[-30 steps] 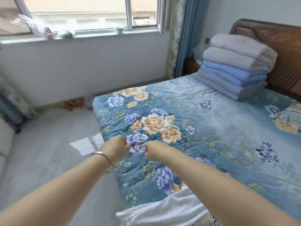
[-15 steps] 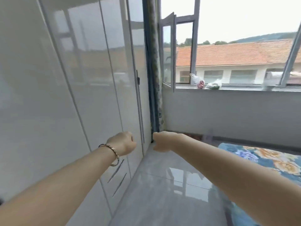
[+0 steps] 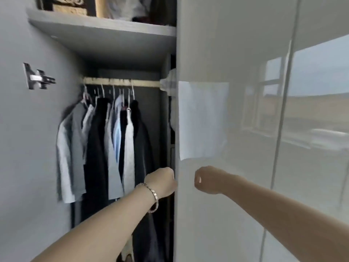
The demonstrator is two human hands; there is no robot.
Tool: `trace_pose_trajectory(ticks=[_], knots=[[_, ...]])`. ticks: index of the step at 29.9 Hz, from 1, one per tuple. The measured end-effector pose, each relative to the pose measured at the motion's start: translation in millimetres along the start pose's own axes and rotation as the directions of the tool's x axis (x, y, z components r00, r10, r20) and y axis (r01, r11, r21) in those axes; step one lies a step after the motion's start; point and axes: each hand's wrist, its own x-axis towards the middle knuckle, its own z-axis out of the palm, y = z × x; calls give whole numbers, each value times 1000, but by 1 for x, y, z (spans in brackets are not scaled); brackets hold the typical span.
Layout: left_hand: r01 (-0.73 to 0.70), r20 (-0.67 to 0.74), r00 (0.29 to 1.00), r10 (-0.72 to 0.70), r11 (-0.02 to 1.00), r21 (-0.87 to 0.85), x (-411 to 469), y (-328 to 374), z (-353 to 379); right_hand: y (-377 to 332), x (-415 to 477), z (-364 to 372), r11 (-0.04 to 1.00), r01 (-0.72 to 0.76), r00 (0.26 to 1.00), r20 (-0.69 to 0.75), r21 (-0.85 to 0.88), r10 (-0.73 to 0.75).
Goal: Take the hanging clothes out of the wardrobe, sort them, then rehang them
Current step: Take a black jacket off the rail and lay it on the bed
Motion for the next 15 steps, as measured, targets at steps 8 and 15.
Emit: trace_pose_trajectory(ticks=[8,15], knots=[[310,-183,935,-303,951,10,43,-111,-54,-93,113,-27,900,226,961,-234,373,-144],[338,-250,912,-324,941,14,98,-178,-111,-147,228,-99,819,186,917,-395,543,54]])
